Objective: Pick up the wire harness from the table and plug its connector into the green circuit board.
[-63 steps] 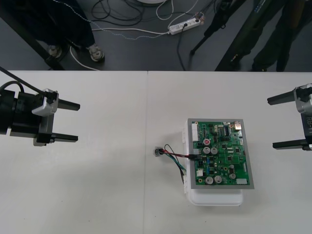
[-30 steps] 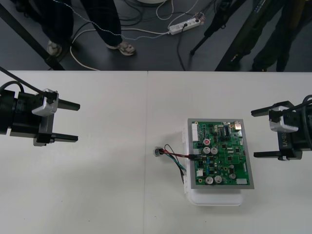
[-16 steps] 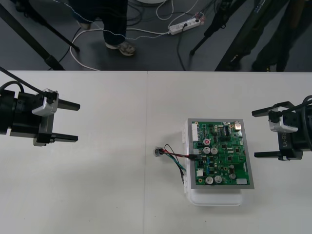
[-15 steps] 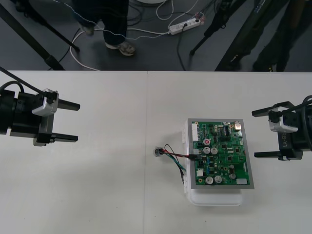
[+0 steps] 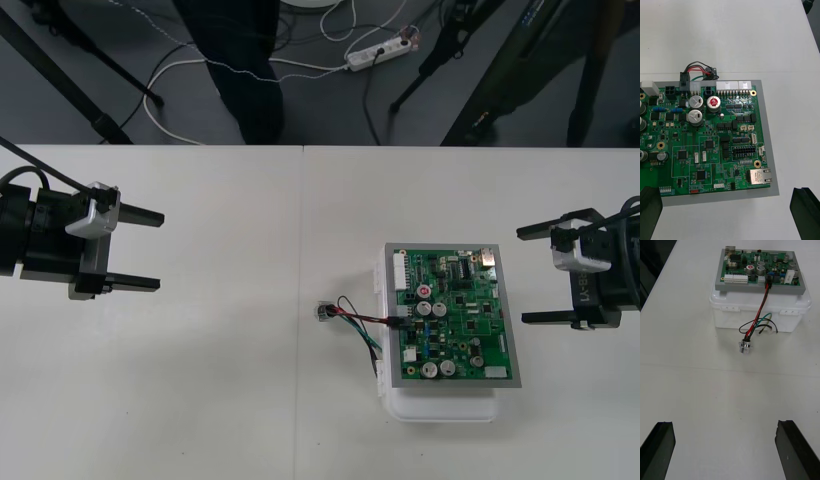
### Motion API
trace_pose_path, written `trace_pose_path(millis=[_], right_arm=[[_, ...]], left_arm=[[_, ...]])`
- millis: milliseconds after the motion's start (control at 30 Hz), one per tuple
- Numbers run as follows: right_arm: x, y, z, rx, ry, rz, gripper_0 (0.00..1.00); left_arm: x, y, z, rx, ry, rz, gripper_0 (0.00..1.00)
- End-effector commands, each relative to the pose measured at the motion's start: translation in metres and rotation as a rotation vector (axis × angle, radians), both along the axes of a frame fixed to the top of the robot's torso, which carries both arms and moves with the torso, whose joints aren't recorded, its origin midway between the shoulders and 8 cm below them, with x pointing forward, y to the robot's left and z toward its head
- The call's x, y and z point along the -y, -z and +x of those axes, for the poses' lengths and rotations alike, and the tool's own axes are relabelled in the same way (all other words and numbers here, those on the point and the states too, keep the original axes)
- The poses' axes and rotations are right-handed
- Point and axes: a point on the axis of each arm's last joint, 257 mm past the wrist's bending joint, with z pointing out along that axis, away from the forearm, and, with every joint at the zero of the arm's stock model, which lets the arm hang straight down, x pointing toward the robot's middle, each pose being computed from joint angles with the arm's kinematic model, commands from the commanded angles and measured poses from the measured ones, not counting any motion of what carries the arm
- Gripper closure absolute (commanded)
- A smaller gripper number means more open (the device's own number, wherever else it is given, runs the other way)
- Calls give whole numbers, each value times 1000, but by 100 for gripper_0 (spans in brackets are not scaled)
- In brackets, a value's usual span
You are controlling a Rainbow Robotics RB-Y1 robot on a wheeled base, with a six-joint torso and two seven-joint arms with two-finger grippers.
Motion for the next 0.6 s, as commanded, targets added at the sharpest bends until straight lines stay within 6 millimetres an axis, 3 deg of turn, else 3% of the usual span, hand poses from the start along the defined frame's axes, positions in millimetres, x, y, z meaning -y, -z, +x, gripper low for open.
trace_pose_path(millis=[33, 600], right_arm=[[-2, 7, -4, 0, -17, -7, 0], [-2, 7, -4, 0, -17, -7, 0]], left_arm=[[-3, 0, -9, 43, 39, 25, 21], [-3, 0, -9, 43, 39, 25, 21]])
